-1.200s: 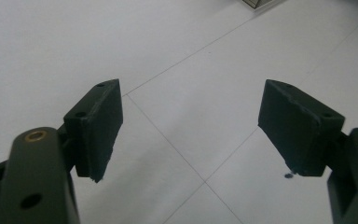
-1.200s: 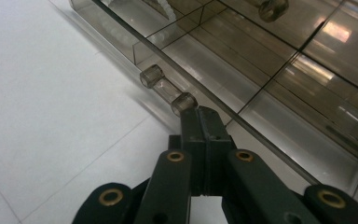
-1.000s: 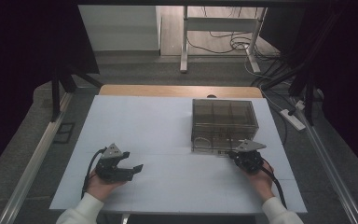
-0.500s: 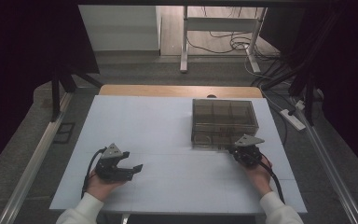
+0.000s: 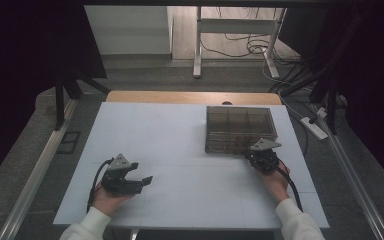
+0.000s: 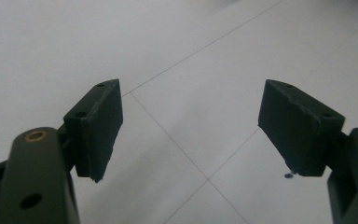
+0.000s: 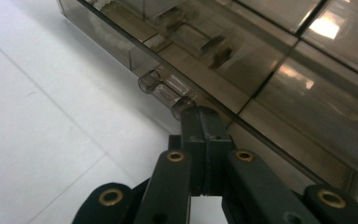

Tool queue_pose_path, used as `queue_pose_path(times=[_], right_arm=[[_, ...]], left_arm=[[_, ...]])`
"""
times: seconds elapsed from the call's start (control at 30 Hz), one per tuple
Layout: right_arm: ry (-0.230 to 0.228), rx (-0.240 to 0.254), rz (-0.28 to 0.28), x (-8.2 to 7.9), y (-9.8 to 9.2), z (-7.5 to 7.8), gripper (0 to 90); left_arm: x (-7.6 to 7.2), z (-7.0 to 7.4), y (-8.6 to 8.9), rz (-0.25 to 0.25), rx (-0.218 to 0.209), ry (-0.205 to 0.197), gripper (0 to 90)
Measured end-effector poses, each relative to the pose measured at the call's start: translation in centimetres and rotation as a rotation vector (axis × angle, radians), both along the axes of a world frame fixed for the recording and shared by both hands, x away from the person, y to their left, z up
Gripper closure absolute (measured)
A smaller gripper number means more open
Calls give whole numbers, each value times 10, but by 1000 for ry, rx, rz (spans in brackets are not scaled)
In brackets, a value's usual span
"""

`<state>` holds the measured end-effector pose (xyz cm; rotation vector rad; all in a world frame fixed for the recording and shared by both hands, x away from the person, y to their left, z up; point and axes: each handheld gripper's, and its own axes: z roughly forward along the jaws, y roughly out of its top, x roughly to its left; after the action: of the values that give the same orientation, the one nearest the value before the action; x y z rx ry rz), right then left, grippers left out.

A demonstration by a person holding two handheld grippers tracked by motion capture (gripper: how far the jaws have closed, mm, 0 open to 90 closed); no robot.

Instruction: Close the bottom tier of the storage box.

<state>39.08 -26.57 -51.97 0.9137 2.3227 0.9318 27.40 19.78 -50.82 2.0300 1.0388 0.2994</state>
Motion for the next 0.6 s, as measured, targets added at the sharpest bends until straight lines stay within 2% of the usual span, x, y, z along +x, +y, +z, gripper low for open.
queue_pose_path(times=[0.3, 0.6], right_arm=[[-1, 3, -4, 9, 1, 0, 895], [0, 10, -4, 5, -1, 3, 895]], left_arm=[[-3, 0, 3, 12, -2, -1, 232], [-2, 0, 5, 18, -2, -4, 232]])
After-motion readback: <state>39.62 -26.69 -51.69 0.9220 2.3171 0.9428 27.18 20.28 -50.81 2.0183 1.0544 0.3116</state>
